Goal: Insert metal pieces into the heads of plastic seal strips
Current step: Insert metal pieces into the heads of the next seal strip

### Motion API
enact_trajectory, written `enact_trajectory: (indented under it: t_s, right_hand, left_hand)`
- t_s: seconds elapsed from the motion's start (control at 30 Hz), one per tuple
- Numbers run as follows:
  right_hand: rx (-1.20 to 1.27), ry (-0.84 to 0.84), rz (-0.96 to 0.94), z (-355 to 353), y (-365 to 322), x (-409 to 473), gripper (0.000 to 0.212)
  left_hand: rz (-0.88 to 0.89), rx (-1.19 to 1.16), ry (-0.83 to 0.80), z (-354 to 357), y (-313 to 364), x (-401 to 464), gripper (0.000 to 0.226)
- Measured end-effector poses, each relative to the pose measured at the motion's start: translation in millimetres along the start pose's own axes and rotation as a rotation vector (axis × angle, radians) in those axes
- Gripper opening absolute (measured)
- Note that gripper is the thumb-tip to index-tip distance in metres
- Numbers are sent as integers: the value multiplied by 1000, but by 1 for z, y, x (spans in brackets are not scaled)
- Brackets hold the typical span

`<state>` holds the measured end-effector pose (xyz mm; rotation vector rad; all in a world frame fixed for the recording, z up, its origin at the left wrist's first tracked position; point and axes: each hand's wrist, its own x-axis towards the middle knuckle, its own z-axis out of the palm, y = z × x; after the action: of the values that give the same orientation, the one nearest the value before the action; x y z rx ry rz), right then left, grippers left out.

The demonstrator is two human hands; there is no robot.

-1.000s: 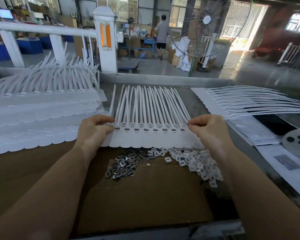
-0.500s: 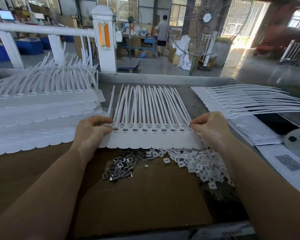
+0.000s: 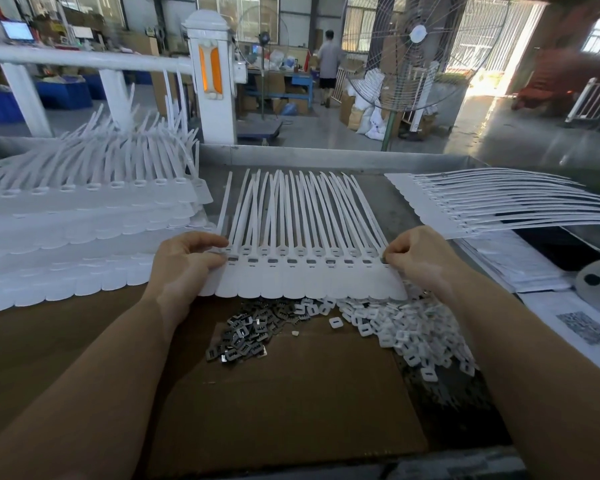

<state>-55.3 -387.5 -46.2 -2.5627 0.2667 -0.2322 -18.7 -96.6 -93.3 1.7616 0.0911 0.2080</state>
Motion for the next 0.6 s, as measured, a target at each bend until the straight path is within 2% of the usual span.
enact_trajectory:
  t_s: [0.2, 0.6]
  right_hand:
    - [9, 166, -14, -1, -7, -4, 18]
    - [128, 197, -215, 45, -55, -47, 17]
  left_hand:
    - [9, 14, 1, 0, -1, 1, 22]
    - [40, 32, 11, 2, 1, 0, 24]
